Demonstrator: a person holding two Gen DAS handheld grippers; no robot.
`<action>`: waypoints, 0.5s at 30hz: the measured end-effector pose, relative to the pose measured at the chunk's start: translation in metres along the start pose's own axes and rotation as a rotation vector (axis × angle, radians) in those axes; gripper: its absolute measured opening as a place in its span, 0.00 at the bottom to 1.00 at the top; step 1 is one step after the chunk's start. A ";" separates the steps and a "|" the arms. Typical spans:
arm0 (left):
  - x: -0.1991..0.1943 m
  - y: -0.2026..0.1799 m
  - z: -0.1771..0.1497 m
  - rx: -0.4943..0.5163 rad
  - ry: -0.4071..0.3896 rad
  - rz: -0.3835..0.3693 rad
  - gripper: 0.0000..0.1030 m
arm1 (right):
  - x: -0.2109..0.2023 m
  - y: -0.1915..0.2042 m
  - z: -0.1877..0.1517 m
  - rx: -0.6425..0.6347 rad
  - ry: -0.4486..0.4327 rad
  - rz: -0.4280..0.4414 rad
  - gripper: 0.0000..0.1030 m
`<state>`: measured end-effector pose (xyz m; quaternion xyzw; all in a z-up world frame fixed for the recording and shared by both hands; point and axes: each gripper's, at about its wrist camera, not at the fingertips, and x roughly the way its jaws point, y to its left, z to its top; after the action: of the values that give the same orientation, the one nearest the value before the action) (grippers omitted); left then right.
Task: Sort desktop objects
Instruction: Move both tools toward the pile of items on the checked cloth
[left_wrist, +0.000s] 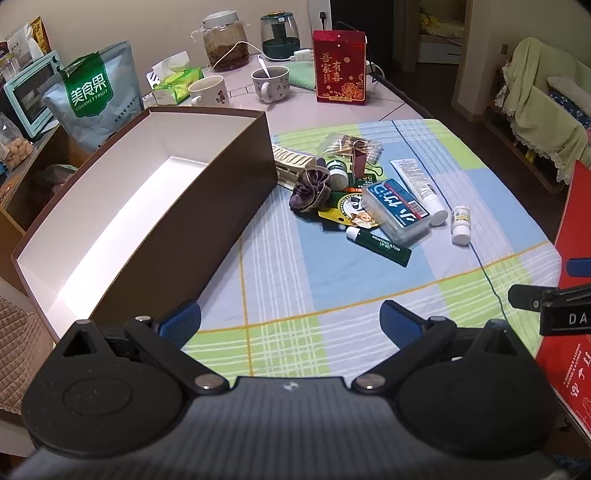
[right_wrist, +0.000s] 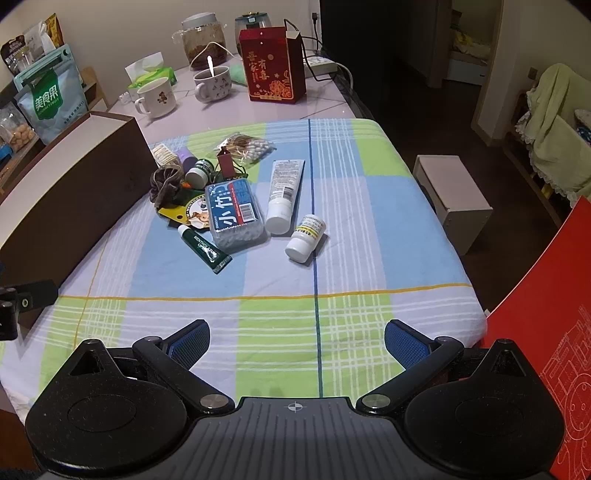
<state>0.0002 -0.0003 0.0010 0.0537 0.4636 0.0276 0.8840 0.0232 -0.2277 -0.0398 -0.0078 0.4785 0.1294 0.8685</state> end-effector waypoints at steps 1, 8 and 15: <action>-0.001 0.000 0.001 0.001 -0.003 0.003 0.99 | 0.000 0.000 0.000 0.000 -0.001 0.001 1.00; -0.005 -0.003 0.005 0.009 -0.021 0.019 0.99 | -0.001 0.001 -0.001 -0.003 -0.006 0.005 1.00; -0.006 0.002 0.006 -0.003 -0.016 0.004 0.99 | -0.002 0.001 -0.001 -0.005 -0.010 0.009 1.00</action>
<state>0.0016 0.0011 0.0097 0.0538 0.4565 0.0298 0.8876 0.0213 -0.2271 -0.0387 -0.0071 0.4737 0.1345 0.8703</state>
